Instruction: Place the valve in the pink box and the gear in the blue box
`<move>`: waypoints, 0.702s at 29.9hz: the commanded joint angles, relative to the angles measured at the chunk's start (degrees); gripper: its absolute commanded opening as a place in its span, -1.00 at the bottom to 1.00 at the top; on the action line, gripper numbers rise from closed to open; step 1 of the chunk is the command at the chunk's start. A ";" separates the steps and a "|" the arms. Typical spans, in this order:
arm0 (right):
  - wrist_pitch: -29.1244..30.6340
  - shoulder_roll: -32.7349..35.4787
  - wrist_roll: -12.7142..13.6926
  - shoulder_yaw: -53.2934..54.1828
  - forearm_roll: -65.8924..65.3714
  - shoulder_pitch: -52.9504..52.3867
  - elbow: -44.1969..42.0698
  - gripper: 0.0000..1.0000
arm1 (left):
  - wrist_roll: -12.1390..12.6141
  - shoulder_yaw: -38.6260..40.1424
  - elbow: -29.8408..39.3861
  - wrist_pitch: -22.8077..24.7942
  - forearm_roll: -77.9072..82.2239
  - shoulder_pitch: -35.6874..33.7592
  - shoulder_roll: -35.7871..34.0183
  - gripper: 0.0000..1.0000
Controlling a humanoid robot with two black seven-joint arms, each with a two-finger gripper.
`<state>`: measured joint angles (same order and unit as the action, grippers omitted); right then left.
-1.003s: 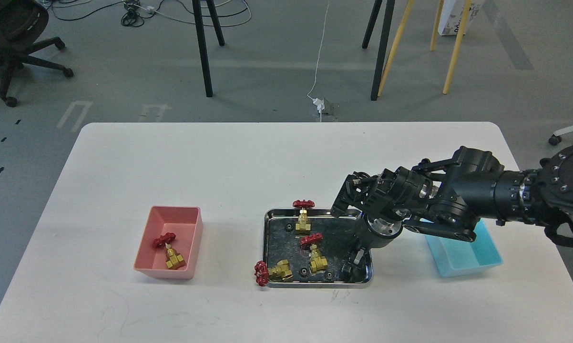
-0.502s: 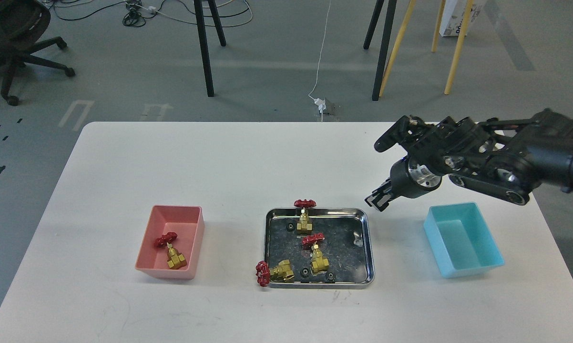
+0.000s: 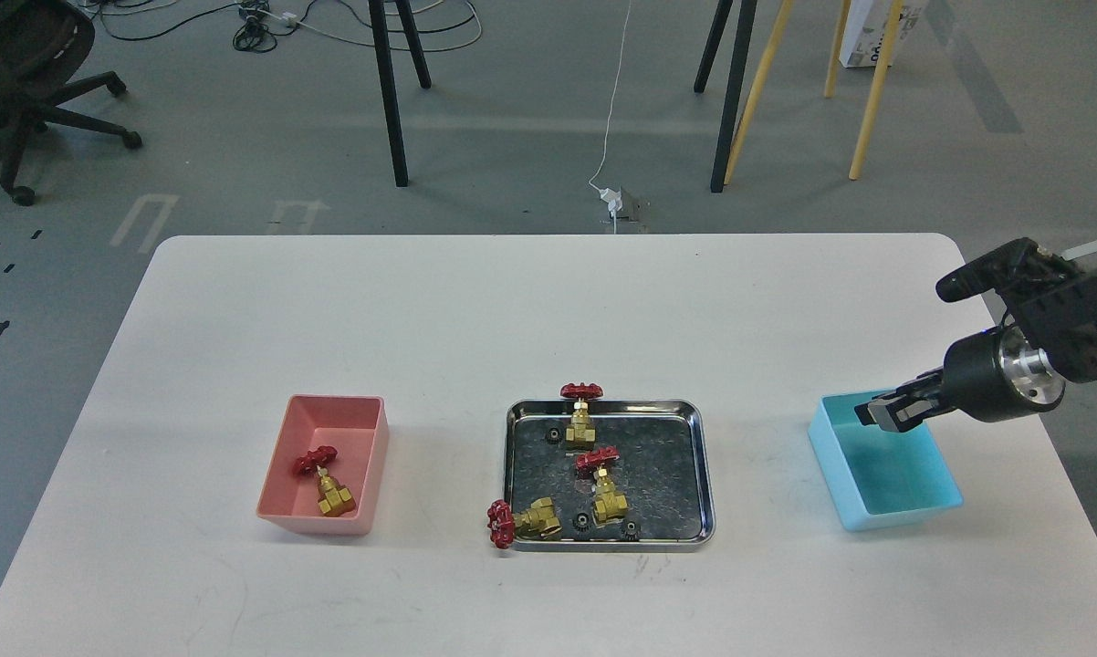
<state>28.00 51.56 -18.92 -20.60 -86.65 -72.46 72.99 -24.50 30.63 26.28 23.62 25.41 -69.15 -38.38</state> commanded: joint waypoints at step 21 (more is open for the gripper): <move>0.00 0.65 8.53 33.67 34.65 7.42 -8.99 0.86 | 2.43 -0.30 0.00 -0.59 0.08 -1.24 2.95 0.89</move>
<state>28.00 52.83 -14.32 3.20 -65.87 -64.77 68.40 -23.71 30.40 26.28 23.54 25.44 -69.41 -36.55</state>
